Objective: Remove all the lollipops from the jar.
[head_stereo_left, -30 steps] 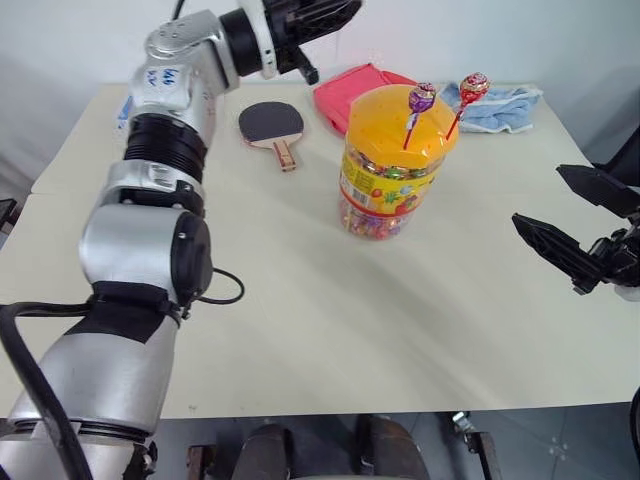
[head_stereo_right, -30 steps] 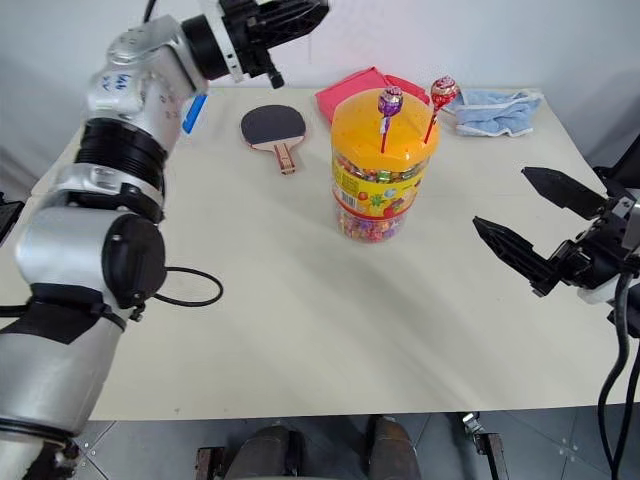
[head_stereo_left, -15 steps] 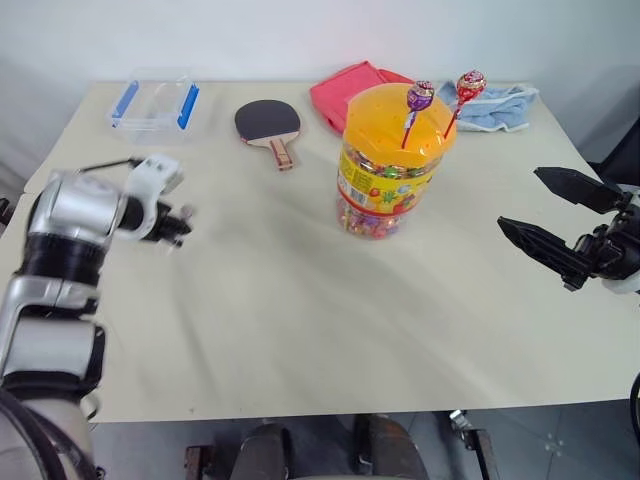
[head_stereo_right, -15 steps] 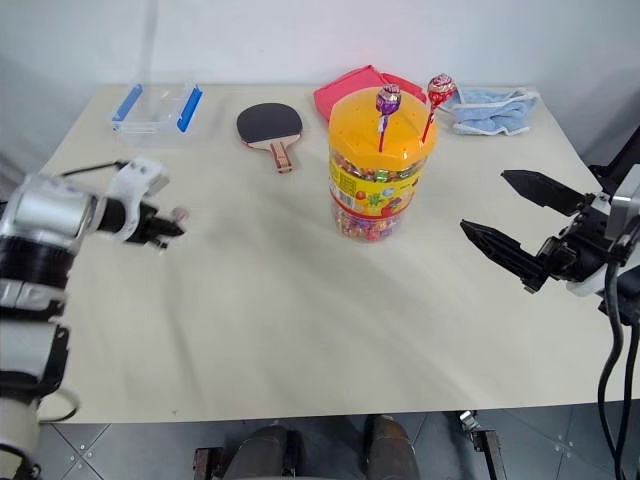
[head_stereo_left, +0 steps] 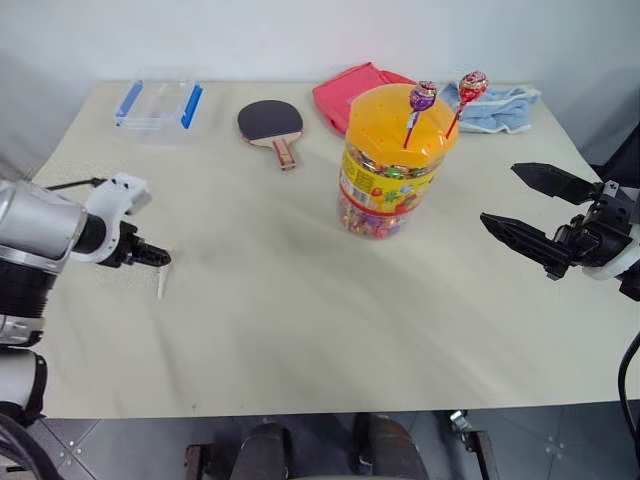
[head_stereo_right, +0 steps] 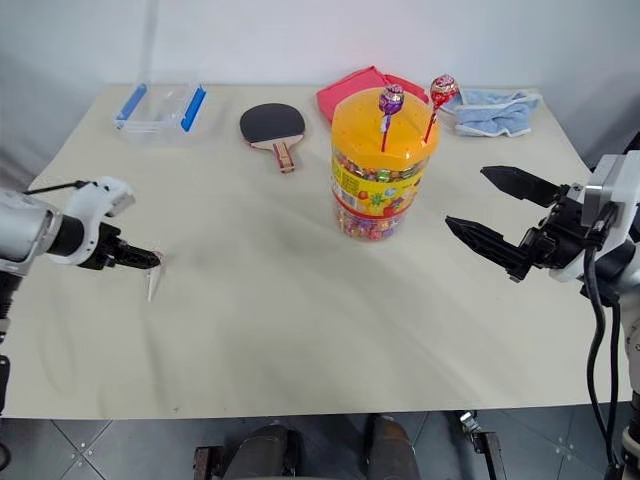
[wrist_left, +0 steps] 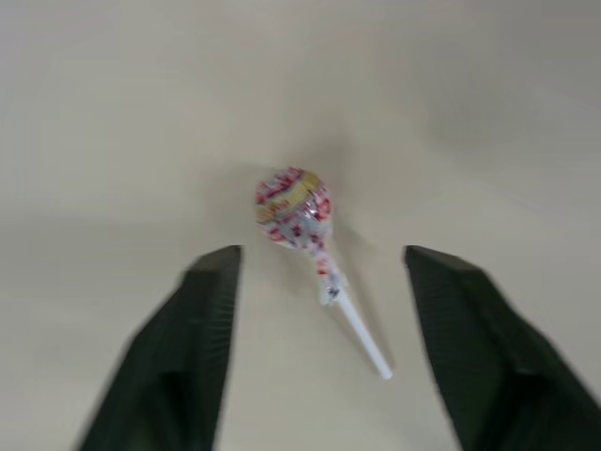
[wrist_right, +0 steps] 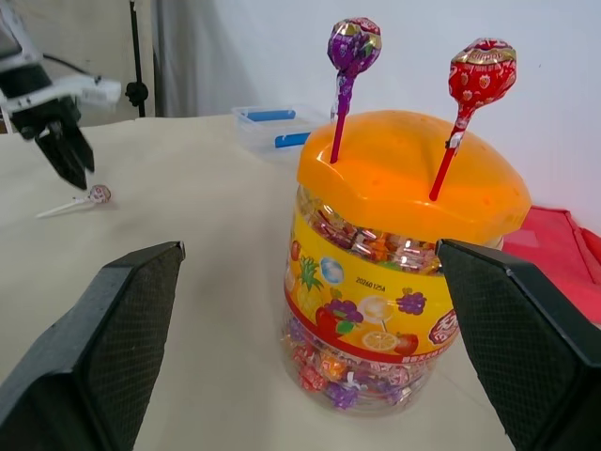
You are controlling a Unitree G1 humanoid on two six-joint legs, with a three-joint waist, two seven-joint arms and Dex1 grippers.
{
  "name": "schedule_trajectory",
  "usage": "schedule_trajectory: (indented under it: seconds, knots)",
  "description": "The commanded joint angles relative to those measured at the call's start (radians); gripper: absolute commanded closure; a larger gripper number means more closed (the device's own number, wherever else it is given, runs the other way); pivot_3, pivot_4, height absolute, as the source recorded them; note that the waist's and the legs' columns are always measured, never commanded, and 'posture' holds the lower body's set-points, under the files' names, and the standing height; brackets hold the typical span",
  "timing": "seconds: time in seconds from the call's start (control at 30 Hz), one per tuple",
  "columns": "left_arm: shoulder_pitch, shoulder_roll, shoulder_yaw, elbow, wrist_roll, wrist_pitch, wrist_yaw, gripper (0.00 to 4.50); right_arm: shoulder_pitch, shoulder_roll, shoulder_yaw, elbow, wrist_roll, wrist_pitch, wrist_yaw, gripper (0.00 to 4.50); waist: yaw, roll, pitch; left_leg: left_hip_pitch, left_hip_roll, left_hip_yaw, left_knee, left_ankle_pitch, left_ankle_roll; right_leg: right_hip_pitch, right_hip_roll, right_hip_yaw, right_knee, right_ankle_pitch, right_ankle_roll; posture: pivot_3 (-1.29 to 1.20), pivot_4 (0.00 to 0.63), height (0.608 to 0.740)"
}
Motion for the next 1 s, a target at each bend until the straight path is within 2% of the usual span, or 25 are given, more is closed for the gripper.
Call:
schedule_trajectory:
  seconds: [0.03,0.07,0.17,0.27,0.37,0.57,0.83,1.0]
  knots:
    - [-0.107,0.05,0.025,-0.017,-0.014,-0.085,-0.04,0.25,0.009,-0.019,-0.052,-0.016,0.007,-0.01,0.009,0.0,0.0,0.0,0.0,0.0,0.0,0.0,0.0,0.0,0.0,0.0,0.0,0.0,0.0,0.0,0.0,0.0,0.15,0.74]
    - [-0.129,0.047,0.028,-0.016,-0.02,-0.111,-0.05,0.03,0.012,-0.021,-0.058,-0.016,0.008,-0.009,0.008,0.0,0.002,0.0,0.0,0.0,0.0,0.001,0.0,0.0,0.0,0.0,0.0,0.001,0.0,0.0,0.0,0.0,0.15,0.74]
    - [-0.167,-0.091,0.147,-0.036,-0.123,-0.302,-0.086,0.03,0.036,-0.028,-0.078,-0.016,0.004,-0.007,0.016,0.0,0.017,0.0,0.0,0.0,0.0,0.001,0.0,0.0,0.0,0.0,-0.001,0.001,0.0,0.0,0.0,0.0,0.15,0.74]
    - [-0.13,-0.221,0.227,-0.06,-0.185,-0.563,-0.112,0.03,0.053,-0.031,-0.095,-0.027,0.016,0.003,0.02,0.0,0.024,0.0,0.0,0.0,0.0,0.001,0.002,0.0,0.0,0.001,-0.001,0.001,0.0,0.0,0.0,0.0,0.15,0.74]
    - [-0.104,-0.401,0.272,-0.041,-0.273,-0.769,-0.154,0.03,0.07,-0.033,-0.109,-0.042,0.015,0.005,0.012,0.0,0.023,0.0,0.0,0.0,0.0,0.002,0.003,0.0,0.0,0.0,-0.001,0.001,0.001,0.0,0.0,0.0,0.15,0.74]
    - [-0.16,-0.685,0.256,0.122,-0.295,-1.041,-0.183,0.03,0.105,-0.015,-0.142,-0.083,0.017,0.002,-0.021,0.0,0.024,0.0,0.0,0.0,0.0,0.002,0.004,0.0,0.001,0.0,-0.001,0.001,0.001,0.001,0.001,0.0,0.15,0.74]
    - [-0.354,-0.86,0.249,0.543,-0.2,-1.28,-0.13,0.03,0.194,0.022,-0.207,-0.175,0.036,0.003,-0.08,0.0,0.026,0.0,0.0,0.0,-0.001,0.002,0.004,0.0,0.001,0.001,0.0,0.001,0.0,0.001,0.001,0.0,0.15,0.74]
    - [-0.428,-0.909,0.249,0.666,-0.186,-1.32,-0.162,0.03,0.258,0.045,-0.247,-0.228,0.047,0.001,-0.113,0.0,0.026,0.0,0.0,-0.001,-0.001,0.002,0.004,-0.001,0.002,0.001,0.0,0.001,-0.001,0.001,0.001,0.0,0.15,0.74]
